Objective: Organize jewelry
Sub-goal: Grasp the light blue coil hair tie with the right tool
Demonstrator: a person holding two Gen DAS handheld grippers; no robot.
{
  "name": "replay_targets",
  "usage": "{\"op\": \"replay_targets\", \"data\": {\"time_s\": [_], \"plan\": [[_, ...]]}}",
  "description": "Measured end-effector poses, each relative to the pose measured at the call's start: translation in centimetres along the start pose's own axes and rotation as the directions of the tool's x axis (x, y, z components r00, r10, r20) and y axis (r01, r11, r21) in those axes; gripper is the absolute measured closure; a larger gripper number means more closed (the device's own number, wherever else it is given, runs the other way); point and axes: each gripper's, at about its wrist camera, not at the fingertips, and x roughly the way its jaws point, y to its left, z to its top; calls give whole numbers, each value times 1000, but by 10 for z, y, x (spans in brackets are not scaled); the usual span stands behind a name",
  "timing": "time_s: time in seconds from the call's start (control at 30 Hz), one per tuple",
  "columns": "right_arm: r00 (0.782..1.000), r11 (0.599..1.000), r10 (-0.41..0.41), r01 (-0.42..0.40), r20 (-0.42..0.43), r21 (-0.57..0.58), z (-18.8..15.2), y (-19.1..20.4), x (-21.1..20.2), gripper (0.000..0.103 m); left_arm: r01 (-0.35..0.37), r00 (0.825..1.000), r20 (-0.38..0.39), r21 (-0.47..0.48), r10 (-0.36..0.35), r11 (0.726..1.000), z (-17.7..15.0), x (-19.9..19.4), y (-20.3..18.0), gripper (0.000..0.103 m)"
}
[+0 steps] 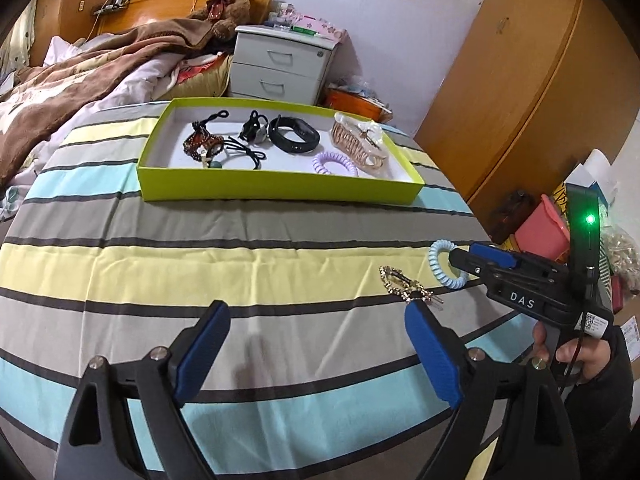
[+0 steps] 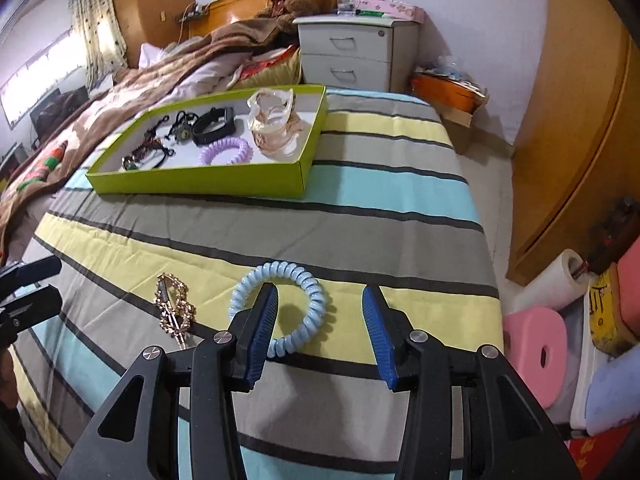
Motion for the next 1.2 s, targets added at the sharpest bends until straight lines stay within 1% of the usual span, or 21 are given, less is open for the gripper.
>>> {"op": "replay_targets", "data": {"time_s": [0.17,0.2,0.23,0.27,0.3,0.37,0.47,0.63,0.77,0.93,1.03,1.13,1.2], "plan": [[1000,1000,2,-2,-6,-11,0,2,3,59,-10,1000,-5,9,10,1000,2,2,-3,13],[1000,1000,6,-6,-8,-11,-1,2,3,63,-9,1000,-6,13,9,1000,3,3,-4,13],[1000,1000,-1,1,-6,-15,-1,2,3,74,-9,1000,-8,16,9,1000,4,5,-5,13],[1000,1000,-10,10,-4,-19,-2,2,2,79,-10,1000,-11,19,11,1000,5,6,-7,13],[1000,1000,-9,9,-5,-20,-2,2,2,81,-9,1000,-13,25,9,1000,6,8,-10,13],[1000,1000,2,-2,-5,-15,-3,-1,1,89,-8,1000,-17,32,9,999,7,10,-14,13],[1000,1000,10,-10,7,-3,-5,-4,-2,93,0,1000,-21,48,1,999,9,13,-22,13],[999,1000,25,-25,41,18,-7,-10,-12,93,2,999,-35,75,1,997,9,20,-35,13],[997,998,32,-36,73,55,-9,-20,-25,93,7,998,-60,130,0,992,8,29,-49,13],[994,996,33,-41,106,77,-17,-27,-42,93,-5,996,-83,217,24,976,8,45,-67,13],[993,995,37,-47,113,86,-21,-30,-47,93,-5,995,-95,231,28,973,8,53,-74,13],[993,995,35,-45,115,87,-22,-30,-48,93,13,993,-118,234,15,972,8,62,-79,13],[992,995,38,-49,119,90,-23,-30,-49,93,-9,993,-109,232,35,973,9,65,-82,13]]}}
